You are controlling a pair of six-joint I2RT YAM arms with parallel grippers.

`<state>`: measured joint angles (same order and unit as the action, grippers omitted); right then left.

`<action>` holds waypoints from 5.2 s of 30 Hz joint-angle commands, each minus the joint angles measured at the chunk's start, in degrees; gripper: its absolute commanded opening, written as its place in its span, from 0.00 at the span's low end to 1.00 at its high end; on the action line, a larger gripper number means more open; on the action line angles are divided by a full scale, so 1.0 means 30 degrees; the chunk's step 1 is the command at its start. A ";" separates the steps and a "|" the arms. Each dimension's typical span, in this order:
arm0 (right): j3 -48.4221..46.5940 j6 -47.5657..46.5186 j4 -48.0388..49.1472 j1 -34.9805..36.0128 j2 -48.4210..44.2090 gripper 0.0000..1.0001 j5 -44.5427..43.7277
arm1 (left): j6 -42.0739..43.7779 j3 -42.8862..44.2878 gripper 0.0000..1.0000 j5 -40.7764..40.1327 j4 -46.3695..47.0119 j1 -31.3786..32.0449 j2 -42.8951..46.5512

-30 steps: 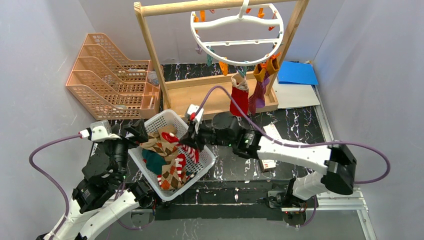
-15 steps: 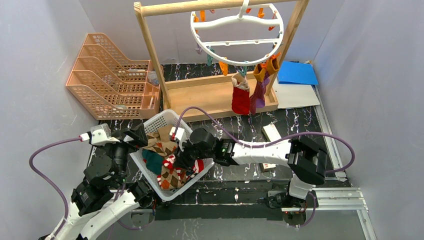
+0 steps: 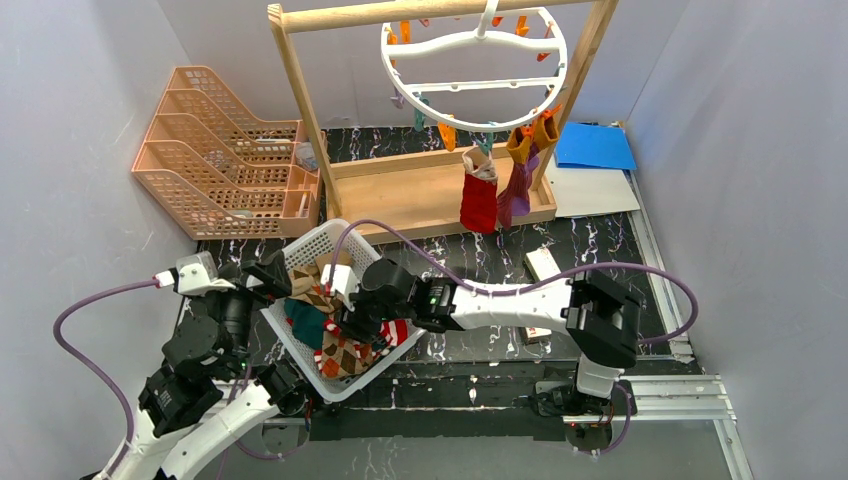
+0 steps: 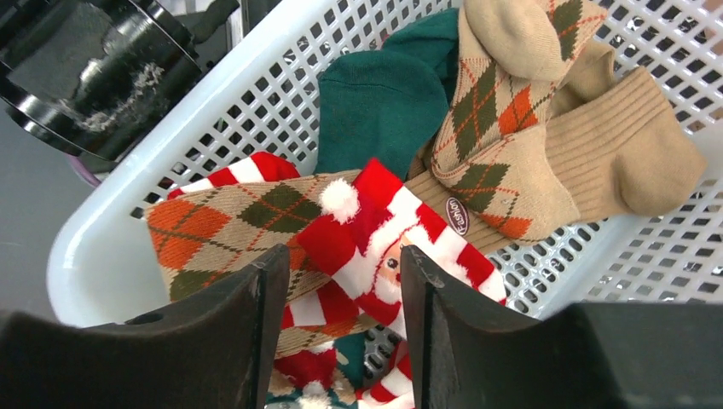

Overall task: Clip the socks to the hanger
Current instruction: Pick up the sock from the bin.

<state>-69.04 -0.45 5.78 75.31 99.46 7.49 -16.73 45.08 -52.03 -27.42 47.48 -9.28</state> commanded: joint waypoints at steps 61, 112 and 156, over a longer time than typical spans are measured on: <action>0.7238 -0.0159 0.6889 0.1203 -1.6959 0.01 -0.9015 | 0.4146 0.0164 0.91 2.1005 1.3203 0.0055 -0.8591; 0.6927 -0.0823 0.5343 0.1205 -1.6123 0.01 -0.7689 | 0.7386 0.0860 0.61 2.4338 1.2495 0.0052 -0.9333; -0.2158 0.4737 -0.6270 0.1176 -1.3683 0.71 -1.1163 | 0.9672 0.1078 0.00 2.3174 1.0468 0.0066 -0.8664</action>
<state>-65.32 6.94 -4.58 78.78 55.33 -19.66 10.52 46.00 17.74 5.10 47.48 -36.21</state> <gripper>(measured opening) 0.704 0.050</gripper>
